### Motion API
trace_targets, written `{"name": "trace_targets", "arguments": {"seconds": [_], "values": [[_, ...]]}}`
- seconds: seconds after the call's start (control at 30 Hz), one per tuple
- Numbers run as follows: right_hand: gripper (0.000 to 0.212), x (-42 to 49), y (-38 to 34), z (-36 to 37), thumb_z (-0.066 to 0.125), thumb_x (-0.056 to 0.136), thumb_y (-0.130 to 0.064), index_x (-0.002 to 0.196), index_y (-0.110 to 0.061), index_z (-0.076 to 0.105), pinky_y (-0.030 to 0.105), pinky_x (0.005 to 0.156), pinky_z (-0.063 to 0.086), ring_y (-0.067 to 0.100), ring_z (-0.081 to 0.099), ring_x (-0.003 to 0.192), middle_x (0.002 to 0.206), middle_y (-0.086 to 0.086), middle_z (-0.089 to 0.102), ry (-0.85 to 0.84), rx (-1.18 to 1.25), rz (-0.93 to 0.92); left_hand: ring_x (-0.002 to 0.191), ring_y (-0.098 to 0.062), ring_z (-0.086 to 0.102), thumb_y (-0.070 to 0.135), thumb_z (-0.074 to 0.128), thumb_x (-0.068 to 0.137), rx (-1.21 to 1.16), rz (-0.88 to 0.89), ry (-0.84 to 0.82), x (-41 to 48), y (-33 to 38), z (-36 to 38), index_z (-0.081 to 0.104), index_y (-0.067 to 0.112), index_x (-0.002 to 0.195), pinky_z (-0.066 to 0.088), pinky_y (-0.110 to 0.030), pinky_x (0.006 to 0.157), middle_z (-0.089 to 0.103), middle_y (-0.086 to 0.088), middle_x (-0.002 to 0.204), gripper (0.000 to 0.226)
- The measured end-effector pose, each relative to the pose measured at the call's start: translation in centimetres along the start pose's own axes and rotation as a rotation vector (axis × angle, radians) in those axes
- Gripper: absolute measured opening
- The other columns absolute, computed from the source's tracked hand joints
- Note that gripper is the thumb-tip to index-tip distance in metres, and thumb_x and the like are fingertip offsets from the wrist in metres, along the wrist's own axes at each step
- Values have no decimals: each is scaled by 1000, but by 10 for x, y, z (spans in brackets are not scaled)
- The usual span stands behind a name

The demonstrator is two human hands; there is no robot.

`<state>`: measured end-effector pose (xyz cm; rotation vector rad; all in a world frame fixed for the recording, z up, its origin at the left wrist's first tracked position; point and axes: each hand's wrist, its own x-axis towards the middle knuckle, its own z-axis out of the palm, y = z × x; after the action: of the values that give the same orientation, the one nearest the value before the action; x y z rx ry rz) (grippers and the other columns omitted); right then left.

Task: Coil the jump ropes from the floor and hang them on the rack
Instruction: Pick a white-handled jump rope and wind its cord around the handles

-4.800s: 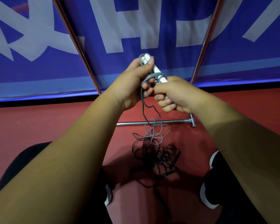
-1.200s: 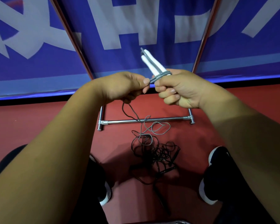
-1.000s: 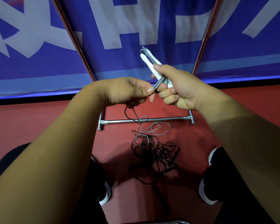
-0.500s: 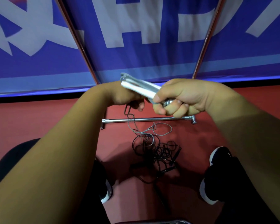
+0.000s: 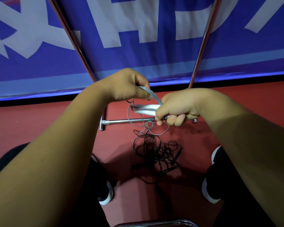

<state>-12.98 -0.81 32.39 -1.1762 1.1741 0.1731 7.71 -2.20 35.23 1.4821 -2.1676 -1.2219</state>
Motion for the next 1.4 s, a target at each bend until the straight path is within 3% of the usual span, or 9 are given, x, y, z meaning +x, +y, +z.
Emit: {"name": "trace_targets", "arguments": {"seconds": [0.1, 0.2, 0.3, 0.4, 0.5, 0.57, 0.73, 0.93, 1.4], "values": [[13, 15, 5, -11, 51, 96, 3, 104, -6, 54, 15, 37, 18, 9, 30, 46, 66, 7, 54, 199, 131, -76, 74, -5, 62, 37, 76, 93, 142, -61, -100, -2, 6, -2, 81, 29, 96, 51, -25, 79, 75, 8, 79, 10], [22, 25, 8, -20, 50, 98, 2, 114, -13, 51, 16, 39, 19, 9, 28, 45, 71, 7, 49, 319, 258, -181, 63, -14, 65, 24, 59, 105, 165, -193, -274, -2, 4, 5, 73, 17, 103, 50, -28, 65, 73, -1, 72, 15], [19, 27, 3, -18, 59, 101, -2, 114, -15, 54, 17, 40, 18, 8, 28, 44, 69, 5, 48, 336, 347, -287, 73, -31, 78, 13, 48, 108, -5, -365, -238, 0, -1, 17, 59, 4, 113, 63, -41, 64, 79, -14, 86, 15], [19, 24, -7, -13, 76, 98, -29, 106, -21, 60, 18, 41, 17, 7, 26, 49, 69, -1, 49, 309, 436, -370, 85, -44, 77, 10, 38, 108, -104, -397, -158, 1, -2, 22, 53, 6, 119, 62, -54, 78, 79, -16, 91, 19], [50, 21, -15, -15, 73, 90, -68, 104, -23, 58, 20, 41, 17, 7, 25, 51, 73, -1, 49, 348, 616, -381, 99, -36, 77, 20, 42, 112, -262, -285, -99, 3, -5, 19, 59, 9, 114, 56, -45, 85, 77, -19, 105, 19], [57, 20, -16, -19, 67, 91, -73, 108, -21, 56, 20, 38, 18, 8, 26, 50, 75, 2, 50, 364, 709, -384, 106, -26, 76, 24, 50, 111, -342, -194, -89, 1, -6, 12, 64, 11, 111, 54, -39, 92, 78, -14, 111, 20], [57, 15, -16, -21, 69, 96, -62, 130, -17, 60, 19, 36, 20, 7, 27, 48, 72, 2, 51, 312, 735, -395, 107, -16, 73, 14, 66, 100, -390, -7, -143, -4, -6, -3, 74, 8, 117, 53, -21, 96, 78, -13, 112, 20], [43, -1, -21, -23, 63, 101, -53, 116, -13, 60, 19, 38, 13, 6, 22, 48, 66, -2, 47, 297, 589, -370, 96, -20, 73, 5, 58, 103, -283, -102, -360, -8, -11, 0, 67, 7, 132, 57, -34, 99, 79, -13, 109, 30], [7, -20, -23, -11, 46, 102, -16, 101, -10, 47, 22, 42, 5, 5, 14, 46, 66, 0, 44, -31, 341, -293, 84, -25, 76, 26, 70, 100, -205, -310, -113, 5, -33, 20, 71, 3, 106, 66, -44, 74, 71, -15, 90, 24]]}}
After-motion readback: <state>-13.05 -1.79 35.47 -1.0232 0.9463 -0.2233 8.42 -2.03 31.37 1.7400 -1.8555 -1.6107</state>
